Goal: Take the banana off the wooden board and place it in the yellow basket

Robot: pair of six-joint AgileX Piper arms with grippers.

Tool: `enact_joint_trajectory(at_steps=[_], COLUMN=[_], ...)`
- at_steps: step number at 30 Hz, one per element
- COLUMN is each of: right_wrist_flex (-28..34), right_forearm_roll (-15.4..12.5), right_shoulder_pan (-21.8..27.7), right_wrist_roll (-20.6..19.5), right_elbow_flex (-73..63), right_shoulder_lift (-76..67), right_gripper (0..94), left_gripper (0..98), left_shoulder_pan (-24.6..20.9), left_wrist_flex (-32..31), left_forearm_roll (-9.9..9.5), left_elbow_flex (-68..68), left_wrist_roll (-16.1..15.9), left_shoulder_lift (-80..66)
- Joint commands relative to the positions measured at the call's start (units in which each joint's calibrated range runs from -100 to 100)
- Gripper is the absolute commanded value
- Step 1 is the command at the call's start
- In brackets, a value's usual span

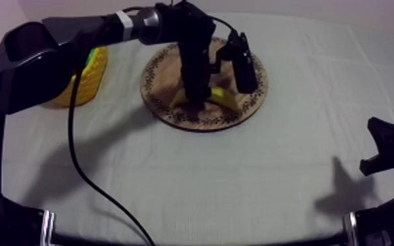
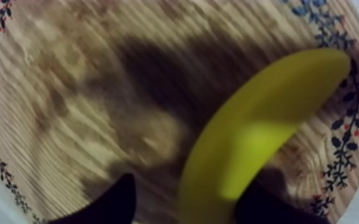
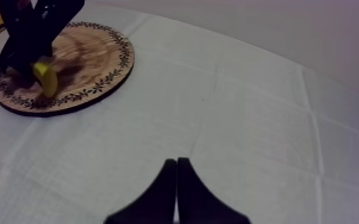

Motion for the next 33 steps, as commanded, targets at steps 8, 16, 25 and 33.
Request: enact_joint_trajectory(at_steps=[8,16,25,33], right_wrist_flex=[0.0,0.0,0.0,0.0], right_forearm_roll=[0.0,0.0,0.0,0.0], right_shoulder_pan=[0.0,0.0,0.0,0.0], right_wrist_roll=[0.0,0.0,0.0,0.0], right_elbow_flex=[0.0,0.0,0.0,0.0], right_shoulder_lift=[0.0,0.0,0.0,0.0], right_gripper=[0.3,0.3,0.3,0.3], left_gripper=[23.0,16.3,18.3,22.9], left_shoulder_pan=[-0.2,-0.7,-3.0,-5.8], left_wrist_flex=[0.7,3.8,13.3,20.3], left_forearm_roll=[2.06,2.73,5.38,7.5], left_elbow_flex=[-0.7,-0.3,-0.1,10.7], left_wrist_roll=[-2.8,-3.1,-1.8,5.8], left_shoulder_lift=[0.5,-2.5,-18.1,-37.1])
